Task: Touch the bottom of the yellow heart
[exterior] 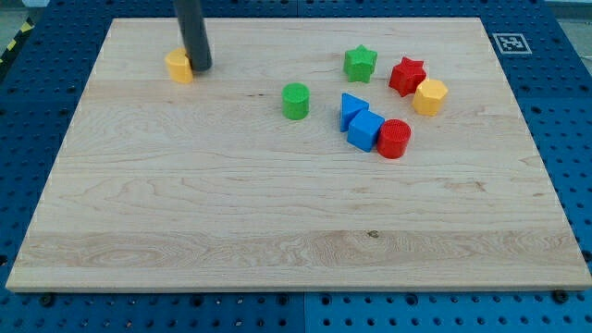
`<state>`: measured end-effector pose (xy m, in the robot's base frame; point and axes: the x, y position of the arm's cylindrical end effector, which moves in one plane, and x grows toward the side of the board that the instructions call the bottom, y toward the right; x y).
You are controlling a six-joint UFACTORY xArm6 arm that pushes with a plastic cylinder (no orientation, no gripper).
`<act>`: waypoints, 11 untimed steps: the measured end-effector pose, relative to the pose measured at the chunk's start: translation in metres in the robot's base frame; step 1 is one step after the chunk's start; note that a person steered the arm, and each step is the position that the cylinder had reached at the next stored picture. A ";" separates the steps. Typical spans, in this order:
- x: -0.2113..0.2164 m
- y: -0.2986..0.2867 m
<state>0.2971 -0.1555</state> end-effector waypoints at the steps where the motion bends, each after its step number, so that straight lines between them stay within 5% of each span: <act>1: -0.007 -0.016; 2: 0.002 -0.004; 3: 0.061 0.011; 4: 0.066 -0.042; 5: 0.024 -0.045; 11: 0.027 -0.031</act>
